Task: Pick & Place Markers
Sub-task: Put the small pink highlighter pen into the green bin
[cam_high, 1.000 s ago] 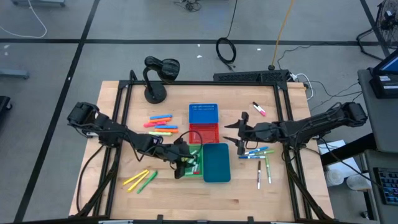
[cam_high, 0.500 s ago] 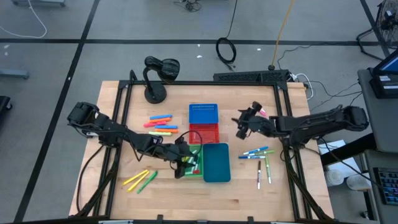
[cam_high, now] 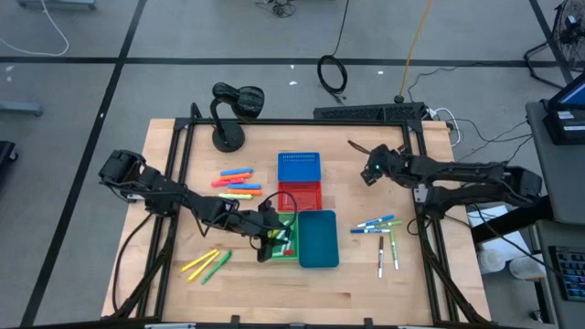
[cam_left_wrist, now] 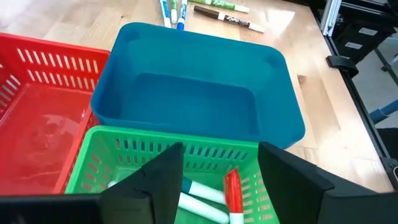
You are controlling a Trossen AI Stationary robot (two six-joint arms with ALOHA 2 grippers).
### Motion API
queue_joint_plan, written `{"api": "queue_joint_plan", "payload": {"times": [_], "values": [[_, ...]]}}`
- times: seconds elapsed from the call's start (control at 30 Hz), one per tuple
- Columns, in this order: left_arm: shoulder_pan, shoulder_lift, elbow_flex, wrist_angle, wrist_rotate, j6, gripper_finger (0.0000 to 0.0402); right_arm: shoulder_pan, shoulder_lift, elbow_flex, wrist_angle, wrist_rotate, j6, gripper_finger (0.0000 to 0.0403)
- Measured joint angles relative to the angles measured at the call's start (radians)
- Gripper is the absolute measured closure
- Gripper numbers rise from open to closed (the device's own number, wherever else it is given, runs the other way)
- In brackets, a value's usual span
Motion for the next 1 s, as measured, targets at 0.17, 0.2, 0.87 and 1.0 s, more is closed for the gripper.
{"api": "queue_joint_plan", "payload": {"times": [0.17,0.2,0.87,1.0], "values": [[0.000,0.000,0.000,0.003,0.000,0.000,0.0193,-0.083,0.000,-0.062,0.092,-0.104,-0.040,0.0221],[0.000,0.000,0.000,0.003,0.000,0.000,0.0192,-0.098,0.000,-0.070,0.094,-0.104,-0.049,0.0221],[0.000,0.000,0.000,0.003,0.000,0.002,0.0206,-0.187,0.000,-0.158,0.179,-0.211,-0.107,0.0229],[0.000,0.000,0.000,0.003,0.000,0.006,0.0199,-0.201,0.001,-0.180,0.250,-0.244,-0.129,0.0234]]}}
